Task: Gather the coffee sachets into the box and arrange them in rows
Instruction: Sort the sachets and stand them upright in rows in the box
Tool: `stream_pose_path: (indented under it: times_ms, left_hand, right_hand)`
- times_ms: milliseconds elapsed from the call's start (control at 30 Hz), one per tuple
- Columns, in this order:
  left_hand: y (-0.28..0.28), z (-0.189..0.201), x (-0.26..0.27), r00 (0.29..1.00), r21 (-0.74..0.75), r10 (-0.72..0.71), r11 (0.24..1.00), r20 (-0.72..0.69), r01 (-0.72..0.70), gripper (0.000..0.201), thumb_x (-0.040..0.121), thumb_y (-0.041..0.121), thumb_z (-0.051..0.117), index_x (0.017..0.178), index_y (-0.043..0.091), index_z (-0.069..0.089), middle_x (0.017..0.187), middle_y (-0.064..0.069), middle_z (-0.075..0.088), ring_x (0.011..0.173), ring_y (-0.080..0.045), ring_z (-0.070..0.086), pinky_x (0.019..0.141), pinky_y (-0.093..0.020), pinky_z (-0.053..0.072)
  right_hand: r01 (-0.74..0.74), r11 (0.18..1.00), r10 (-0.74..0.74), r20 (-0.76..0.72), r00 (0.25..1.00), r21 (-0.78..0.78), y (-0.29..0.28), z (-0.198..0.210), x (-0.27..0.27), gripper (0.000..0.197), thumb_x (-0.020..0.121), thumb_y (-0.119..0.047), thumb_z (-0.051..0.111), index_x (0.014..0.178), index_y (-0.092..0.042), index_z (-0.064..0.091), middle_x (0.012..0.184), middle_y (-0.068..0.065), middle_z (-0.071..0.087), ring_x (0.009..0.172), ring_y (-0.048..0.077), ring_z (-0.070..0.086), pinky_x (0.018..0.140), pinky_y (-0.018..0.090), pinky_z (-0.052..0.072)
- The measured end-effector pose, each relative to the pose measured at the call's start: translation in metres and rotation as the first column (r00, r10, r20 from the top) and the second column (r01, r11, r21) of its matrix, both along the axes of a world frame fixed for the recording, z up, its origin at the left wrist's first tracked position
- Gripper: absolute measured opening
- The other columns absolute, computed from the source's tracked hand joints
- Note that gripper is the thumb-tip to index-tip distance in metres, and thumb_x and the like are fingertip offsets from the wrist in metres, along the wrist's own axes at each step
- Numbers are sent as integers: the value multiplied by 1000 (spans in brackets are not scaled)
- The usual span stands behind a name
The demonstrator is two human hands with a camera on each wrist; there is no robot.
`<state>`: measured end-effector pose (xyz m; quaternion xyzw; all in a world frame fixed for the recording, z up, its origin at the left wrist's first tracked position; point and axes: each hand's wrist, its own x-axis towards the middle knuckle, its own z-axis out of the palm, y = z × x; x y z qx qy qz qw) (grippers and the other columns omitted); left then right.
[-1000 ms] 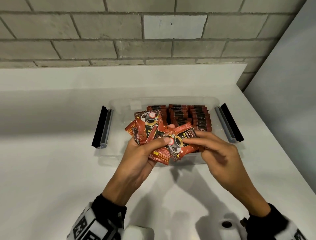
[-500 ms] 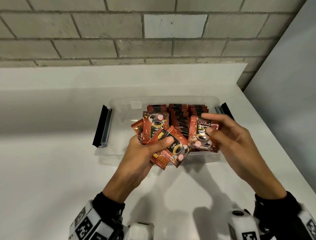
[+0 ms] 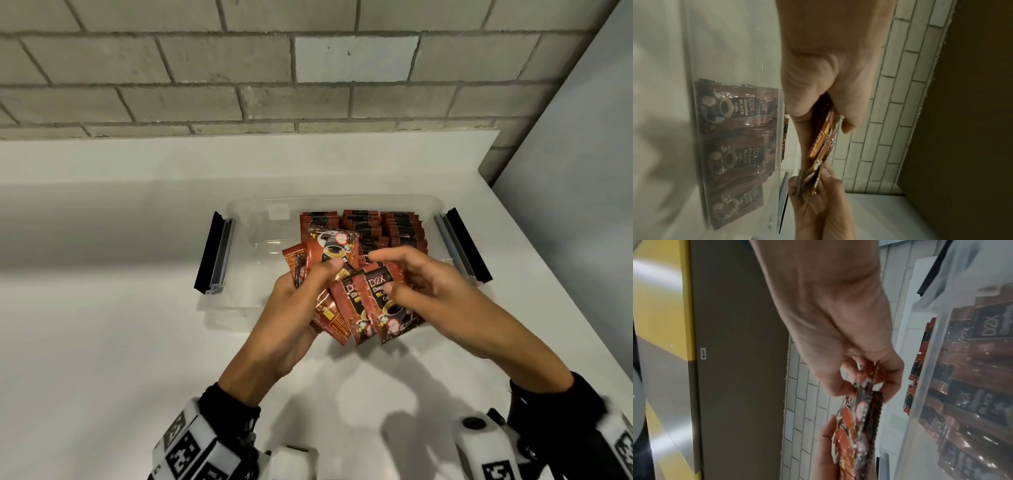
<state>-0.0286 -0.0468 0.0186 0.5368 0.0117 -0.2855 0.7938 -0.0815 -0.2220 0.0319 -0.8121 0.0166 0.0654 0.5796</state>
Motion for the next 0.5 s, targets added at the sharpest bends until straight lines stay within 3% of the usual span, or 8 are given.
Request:
stream_pose_path:
  times_ms: [100, 167, 233, 300, 367, 433, 500]
  left_hand:
    - [3, 1, 1, 999, 14, -10, 1000, -32, 10, 16, 91, 18, 57, 106, 14, 61, 97, -7, 74, 86, -22, 72, 85, -42, 55]
    - [7, 2, 2, 998, 36, -64, 997, -15, 64, 22, 91, 16, 57, 112, 11, 58, 100, -11, 73, 88, -28, 71, 80, -49, 57]
    - [11, 3, 2, 989, 41, -148, 988, -9, 149, 27, 91, 13, 57, 117, 8, 55, 103, -18, 71, 90, -35, 70, 70, -54, 57]
    - [13, 4, 3, 967, 62, -255, 965, -8, 255, 29, 91, 11, 57, 119, 6, 54, 105, -22, 69, 93, -39, 69, 67, -55, 57]
    - [15, 4, 4, 939, 92, -343, 935, -3, 342, 28, 90, 8, 58, 117, 5, 55, 103, -22, 70, 91, -39, 69, 63, -52, 58]
    - [15, 6, 4, 918, 123, -396, 912, 9, 392, 25, 87, 5, 60, 112, 5, 59, 98, -20, 71, 82, -35, 71, 56, -48, 59]
    - [14, 8, 6, 903, 147, -428, 896, 33, 419, 23, 84, 3, 63, 107, 4, 63, 94, -18, 71, 76, -32, 71, 53, -45, 58]
  right_hand:
    - [69, 996, -68, -10, 998, 64, -5, 2, 0, 29, 95, -3, 47, 111, -23, 61, 86, 16, 55, 66, 3, 58, 58, 14, 48]
    - [101, 983, -99, -23, 995, 151, -11, 6, -1, 25, 96, -1, 42, 102, -16, 61, 84, 18, 55, 63, 6, 58, 54, 15, 48]
    - [100, 977, -102, 0, 995, 188, -16, 12, 0, 23, 96, 1, 41, 97, -13, 59, 79, 4, 64, 62, 5, 61, 53, 16, 48]
    - [57, 994, -65, 88, 994, 88, -21, 22, 2, 24, 94, 5, 43, 95, -15, 57, 81, -5, 64, 63, -1, 58, 54, 11, 46]
    - [-20, 995, 36, 163, 986, -102, -24, 32, 7, 26, 94, 1, 47, 99, -22, 57, 103, -1, 61, 75, 3, 59, 61, 10, 47]
    - [-109, 966, 146, 147, 978, -235, -23, 37, 11, 23, 93, -5, 48, 103, -23, 57, 113, 2, 61, 89, 13, 61, 65, 19, 51]
    - [-174, 944, 210, 104, 972, -280, -19, 38, 14, 17, 93, -9, 48, 104, -20, 56, 99, 2, 64, 81, 20, 61, 66, 33, 50]
